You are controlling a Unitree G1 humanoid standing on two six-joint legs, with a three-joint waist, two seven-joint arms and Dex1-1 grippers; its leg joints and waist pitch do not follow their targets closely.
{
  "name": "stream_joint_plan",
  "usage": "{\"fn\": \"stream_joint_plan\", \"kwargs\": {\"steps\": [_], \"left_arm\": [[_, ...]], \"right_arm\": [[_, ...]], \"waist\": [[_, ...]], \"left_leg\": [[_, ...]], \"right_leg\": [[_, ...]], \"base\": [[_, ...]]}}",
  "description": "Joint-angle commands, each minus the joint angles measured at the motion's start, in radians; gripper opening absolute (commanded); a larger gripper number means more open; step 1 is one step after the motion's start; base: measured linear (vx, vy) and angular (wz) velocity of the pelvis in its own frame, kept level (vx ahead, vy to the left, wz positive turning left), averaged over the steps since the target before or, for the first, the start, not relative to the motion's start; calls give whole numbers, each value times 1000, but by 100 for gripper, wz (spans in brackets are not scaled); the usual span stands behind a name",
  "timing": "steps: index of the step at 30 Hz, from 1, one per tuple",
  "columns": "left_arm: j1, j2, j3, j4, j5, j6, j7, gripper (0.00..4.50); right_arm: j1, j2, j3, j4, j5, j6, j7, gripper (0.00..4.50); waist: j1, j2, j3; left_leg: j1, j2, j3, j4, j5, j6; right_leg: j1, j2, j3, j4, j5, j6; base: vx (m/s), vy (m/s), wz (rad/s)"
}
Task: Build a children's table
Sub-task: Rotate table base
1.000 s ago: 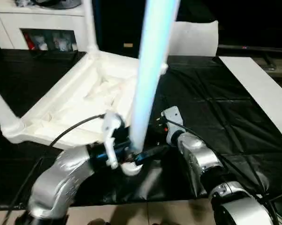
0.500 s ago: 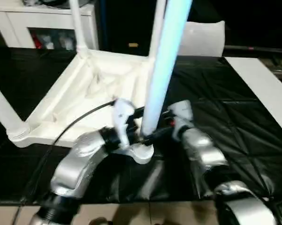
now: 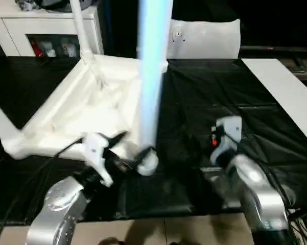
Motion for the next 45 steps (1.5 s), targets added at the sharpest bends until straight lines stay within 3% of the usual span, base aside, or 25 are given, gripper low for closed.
{"fn": "stream_joint_plan", "kwargs": {"steps": [1, 2, 3, 4, 7, 9, 10, 11, 12, 13, 14, 17, 23, 30, 31, 32, 33, 36, 37, 38, 39, 40, 41, 42, 45], "left_arm": [[-13, -14, 58, -24, 61, 2, 138, 444], [-11, -19, 58, -26, 70, -5, 151, 444], [-4, -30, 53, -32, 83, -16, 168, 444], [2, -36, 48, -38, 87, -22, 171, 444], [20, -74, 44, -79, 59, -13, 178, 444], [36, -72, 29, -95, 69, -14, 173, 444], [43, -66, 21, -98, 78, -18, 169, 444], [49, -64, 15, -100, 82, -20, 172, 444], [55, -58, 11, -101, 89, -22, 176, 444], [58, -54, 11, -102, 92, -23, 179, 444], [65, -51, 12, -103, 97, -23, 182, 444], [77, -59, 21, -108, 99, -26, 191, 444], [101, -90, 95, -99, 119, -43, 288, 444], [78, -69, 105, -107, 121, -49, 283, 444], [76, -69, 103, -107, 127, -45, 288, 444], [76, -70, 102, -107, 130, -43, 290, 444], [75, -69, 99, -107, 144, -40, 300, 444], [72, -66, 91, -102, 167, -42, 314, 444], [70, -38, 64, -88, 233, -45, 326, 444], [64, -36, 63, -80, 247, -43, 337, 444], [61, -37, 64, -77, 251, -41, 342, 444], [54, -49, 77, -74, 227, -36, 344, 444], [47, -52, 83, -73, 220, -27, 347, 444], [44, -51, 85, -73, 220, -23, 348, 444], [38, -45, 80, -66, 219, -28, 330, 444]], "right_arm": [[30, -8, 13, -58, -6, 35, 0, 450], [37, -9, 16, -65, -6, 40, 1, 450], [46, -8, 18, -73, -4, 44, -1, 450], [49, -8, 17, -83, 1, 54, -6, 450], [61, -19, 21, -105, 8, 67, -10, 450], [67, -29, 17, -111, 0, 76, -19, 450], [69, -32, 14, -112, -3, 79, -22, 450], [72, -33, 11, -116, -5, 84, -24, 450], [75, -37, 9, -120, -10, 89, -26, 450], [76, -39, 8, -122, -13, 92, -26, 450], [77, -42, 5, -123, -17, 96, -31, 450], [76, -52, 6, -118, -30, 95, -37, 450], [76, -67, 26, -145, 4, 117, 1, 450], [73, -86, 73, -161, 14, 145, 53, 450], [71, -89, 75, -160, 10, 140, 55, 450], [71, -91, 76, -160, 9, 138, 56, 450], [71, -93, 78, -160, 7, 134, 57, 450], [68, -97, 80, -162, -1, 132, 56, 450], [69, -95, 77, -165, -10, 128, 45, 450], [70, -95, 74, -166, -14, 126, 38, 450], [70, -96, 73, -167, -15, 126, 34, 450], [72, -96, 73, -169, -17, 119, 31, 450], [79, -83, 60, -171, 0, 124, 24, 450], [82, -76, 54, -172, 8, 128, 20, 450], [90, -60, 21, -163, 9, 127, -22, 450]], "waist": [[20, -10, -43], [19, -7, -37], [-3, 16, -37], [-28, 26, -38], [-66, 59, -41], [-39, 57, -14], [-23, 56, -20], [-17, 13, -57], [-5, -4, -56], [15, -3, -54], [18, -21, -45], [7, 14, -28], [-17, 19, -52], [-23, 16, -48], [-6, 2, -40], [-1, 2, -44], [14, 8, -46], [5, 26, -30], [9, 43, -26], [-8, 81, -33], [-68, 71, -71], [-28, 110, -73], [-32, 98, -76], [-24, 103, -80], [2, 81, -78]], "left_leg": [[-1, 23, -41, 11, -251, 29], [9, 26, -52, 11, -265, 26], [-28, 49, -88, -92, -319, 47], [-3, 58, -98, -115, -436, 8], [0, 154, -151, -208, -772, -120], [-55, 176, -100, -259, -914, -57], [-56, 150, -76, -249, -920, -52], [-16, 75, -51, -162, -750, -65], [-10, 36, -82, -27, -400, -62], [-10, 26, -89, 35, -216, -31], [-35, 19, -105, 32, -31, -2], [-12, 46, -100, -75, -415, -92], [-45, 57, -107, -125, -324, -67], [-13, 57, -97, -120, -513, -87], [-82, 21, -125, -141, -498, -27], [-103, -5, -113, -110, -382, 55], [-97, 11, -124, -28, -232, 117], [-123, 50, -161, 91, -58, 116], [-105, 55, -168, 47, -75, 115], [-21, 24, -192, -94, -173, 146], [46, 26, -288, -78, 63, 202], [49, 36, -284, -56, 237, 85], [25, 100, -239, -71, 428, -210], [4, 106, -257, -105, 458, -389], [-42, 111, -239, -157, -107, -312]], "right_leg": [[34, -173, 176, -180, -920, 37], [17, -151, 187, -182, -908, 19], [33, -120, 74, -129, -750, -61], [7, -59, 26, -102, -621, -76], [43, -35, -49, 9, -68, -57], [68, -43, -86, 110, -129, -19], [77, -50, -80, 113, -166, -17], [62, -94, -15, 40, -339, 0], [34, -245, 44, -104, -636, -19], [19, -265, 62, -151, -766, 4], [42, -239, 51, -146, -836, 16], [23, -141, -21, -109, -776, -30], [80, -134, -28, -88, -392, -49], [41, -145, -13, -112, -505, -48], [94, -169, -56, -111, -526, -45], [116, -215, -57, -147, -571, -29], [136, -310, -46, -196, -625, -56], [185, -419, -79, -237, -598, -86], [189, -375, -112, -224, -565, -107], [122, -87, -200, -54, -424, -126], [60, 5, -143, 85, -203, -77], [45, -9, -109, 92, -135, -62], [17, -19, -78, 117, -64, -13], [12, -13, -80, 147, -80, 17], [18, -9, -75, 154, -127, 55]], "base": [[-45, 144, -70], [-45, 144, -70], [-63, 178, -50], [-56, 175, -24], [-93, 122, -11], [-127, 23, 5], [-41, -77, 6], [-41, -77, 6], [-52, -95, -12], [-77, -63, -19], [-77, -63, -19], [-64, 0, -3], [1, 25, -8], [-4, 25, -5], [18, 21, 21], [18, 21, 21], [27, 53, 44], [63, 114, 38], [106, 188, 60], [106, 188, 60], [87, 196, 68], [70, 164, 45], [70, 164, 45], [35, 99, 26], [-17, 5, 1]]}}
